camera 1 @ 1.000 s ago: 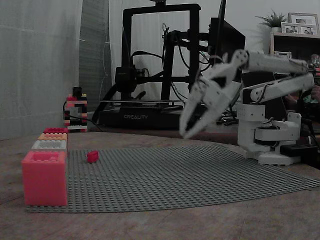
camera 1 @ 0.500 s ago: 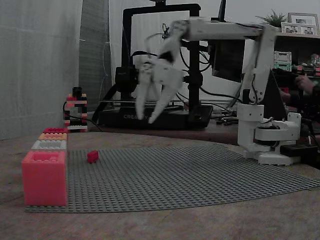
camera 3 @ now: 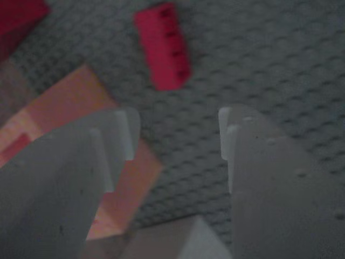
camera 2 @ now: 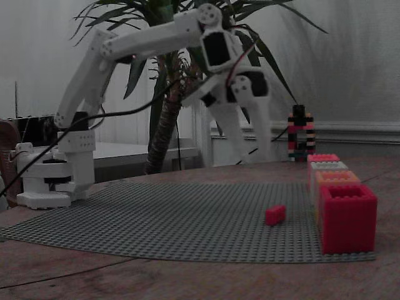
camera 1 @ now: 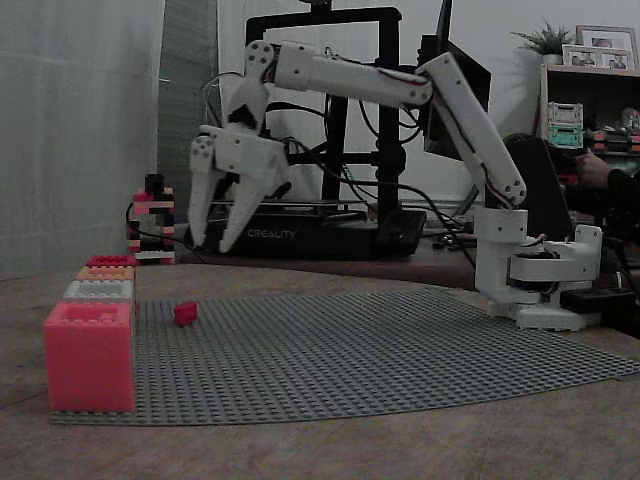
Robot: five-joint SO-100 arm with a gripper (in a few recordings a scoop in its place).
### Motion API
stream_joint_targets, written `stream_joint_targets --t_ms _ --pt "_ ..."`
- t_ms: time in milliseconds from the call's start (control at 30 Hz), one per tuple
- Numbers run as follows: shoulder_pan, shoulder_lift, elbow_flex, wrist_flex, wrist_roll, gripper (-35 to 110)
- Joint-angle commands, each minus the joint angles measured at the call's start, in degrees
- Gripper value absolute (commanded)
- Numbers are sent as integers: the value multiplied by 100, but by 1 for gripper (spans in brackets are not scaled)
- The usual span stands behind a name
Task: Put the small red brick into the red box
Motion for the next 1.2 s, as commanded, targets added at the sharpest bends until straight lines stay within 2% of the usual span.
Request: stream_joint_targets --t_ms 0,1167 --pt "132 -62 -782 114 79 13" --pt "325 -2048 -2206 114 325 15"
